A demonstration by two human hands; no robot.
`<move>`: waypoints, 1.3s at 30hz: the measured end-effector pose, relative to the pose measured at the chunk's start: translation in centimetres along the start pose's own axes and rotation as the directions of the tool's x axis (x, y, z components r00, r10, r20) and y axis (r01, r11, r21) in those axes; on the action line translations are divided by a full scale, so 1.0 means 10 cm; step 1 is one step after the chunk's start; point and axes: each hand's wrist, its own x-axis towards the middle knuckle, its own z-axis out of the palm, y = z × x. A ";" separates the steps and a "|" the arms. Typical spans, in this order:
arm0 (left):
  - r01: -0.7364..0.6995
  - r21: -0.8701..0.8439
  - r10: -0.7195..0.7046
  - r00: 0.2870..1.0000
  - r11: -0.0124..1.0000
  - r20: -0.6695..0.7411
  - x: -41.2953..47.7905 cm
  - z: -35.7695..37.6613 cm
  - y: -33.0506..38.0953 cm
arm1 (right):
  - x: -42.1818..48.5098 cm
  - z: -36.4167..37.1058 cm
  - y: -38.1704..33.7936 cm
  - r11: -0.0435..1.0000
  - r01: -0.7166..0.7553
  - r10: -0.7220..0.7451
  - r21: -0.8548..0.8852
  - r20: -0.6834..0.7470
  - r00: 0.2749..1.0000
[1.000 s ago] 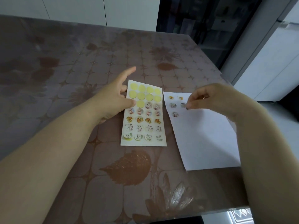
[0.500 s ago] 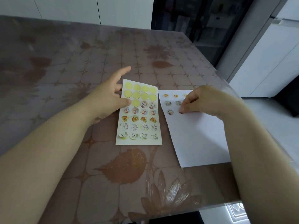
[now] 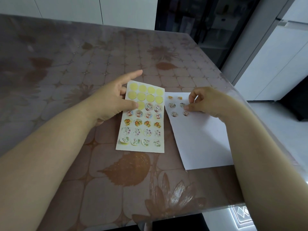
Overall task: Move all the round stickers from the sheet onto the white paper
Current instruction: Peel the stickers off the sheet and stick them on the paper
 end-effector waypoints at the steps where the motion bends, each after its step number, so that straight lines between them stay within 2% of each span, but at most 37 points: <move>1: 0.004 -0.009 -0.004 1.000 1.000 -0.007 0.00 0.00 0.00 | -0.02 0.01 -0.03 1.000 0.031 -0.031 0.004 -0.036 0.999; 4: 0.013 -0.031 -0.014 0.999 0.999 -0.029 0.00 0.01 -0.01 | -0.09 0.09 -0.20 0.972 0.231 -0.220 0.053 -0.159 0.962; 6: 0.015 -0.035 -0.017 0.999 0.999 -0.035 0.00 0.01 -0.01 | -0.15 0.18 -0.34 0.930 0.366 -0.358 0.031 -0.145 0.922; 8: 0.016 -0.039 -0.018 0.999 0.999 -0.037 0.00 0.01 -0.01 | -0.17 0.30 -0.43 0.905 0.423 -0.425 -0.039 -0.120 0.897; 11: 0.018 -0.064 -0.020 0.999 0.998 -0.035 0.01 0.02 -0.02 | -0.17 0.45 -0.49 0.904 0.409 -0.427 -0.126 -0.190 0.884; 14: 0.007 -0.086 -0.010 0.999 0.996 -0.031 0.01 0.05 -0.03 | -0.17 0.51 -0.52 0.899 0.427 -0.437 -0.091 -0.226 0.871; 18: 0.011 -0.109 -0.011 1.000 0.994 0.006 0.01 0.06 -0.04 | -0.18 0.52 -0.53 0.886 0.463 -0.457 0.000 -0.171 0.873; 22: -0.004 0.035 0.003 1.000 0.999 0.011 0.01 0.10 -0.05 | -0.19 0.50 -0.52 0.879 0.475 -0.468 0.037 -0.118 0.876; 26: -0.010 -0.025 0.009 1.000 1.000 -0.015 0.03 0.11 -0.06 | -0.19 0.49 -0.52 0.859 0.501 -0.492 0.103 -0.103 0.864; 29: -0.021 -0.008 0.021 1.000 1.000 -0.012 0.03 0.11 -0.07 | -0.19 0.50 -0.51 0.846 0.495 -0.489 0.199 -0.085 0.868; 39: -0.036 0.017 0.036 0.999 0.999 0.007 0.03 0.11 -0.08 | -0.15 0.51 -0.52 0.841 0.437 -0.433 0.319 -0.088 0.897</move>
